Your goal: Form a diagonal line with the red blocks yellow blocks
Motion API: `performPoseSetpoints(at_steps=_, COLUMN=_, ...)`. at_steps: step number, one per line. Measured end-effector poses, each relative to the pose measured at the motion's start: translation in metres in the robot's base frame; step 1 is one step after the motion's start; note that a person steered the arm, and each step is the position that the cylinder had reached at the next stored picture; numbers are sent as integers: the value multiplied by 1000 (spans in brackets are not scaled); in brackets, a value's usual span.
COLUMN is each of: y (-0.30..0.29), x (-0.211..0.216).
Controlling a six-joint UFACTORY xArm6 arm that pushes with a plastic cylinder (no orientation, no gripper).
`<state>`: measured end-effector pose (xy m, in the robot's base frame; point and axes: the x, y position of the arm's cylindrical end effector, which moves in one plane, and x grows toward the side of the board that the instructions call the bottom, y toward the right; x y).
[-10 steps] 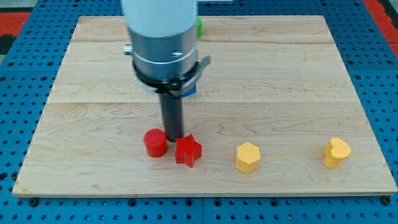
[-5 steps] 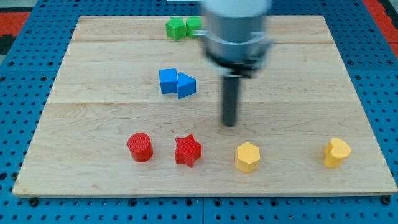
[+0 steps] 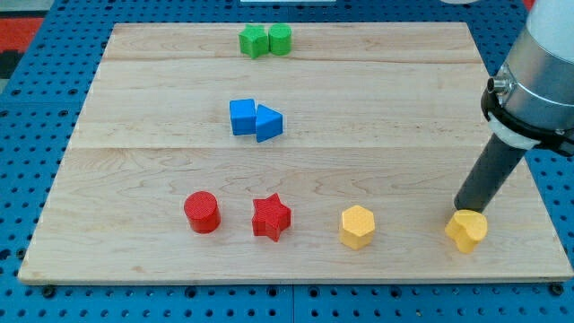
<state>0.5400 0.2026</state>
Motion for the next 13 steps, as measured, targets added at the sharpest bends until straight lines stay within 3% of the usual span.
performPoseSetpoints(at_steps=1, y=15, x=-10)
performPoseSetpoints(at_steps=4, y=33, x=21)
performPoseSetpoints(at_steps=6, y=-5, x=21)
performPoseSetpoints(at_steps=7, y=53, x=13)
performPoseSetpoints(at_steps=9, y=76, x=-9)
performPoseSetpoints(at_steps=10, y=30, x=-42)
performPoseSetpoints(at_steps=11, y=-72, x=-72)
performPoseSetpoints(at_steps=13, y=-141, x=-76)
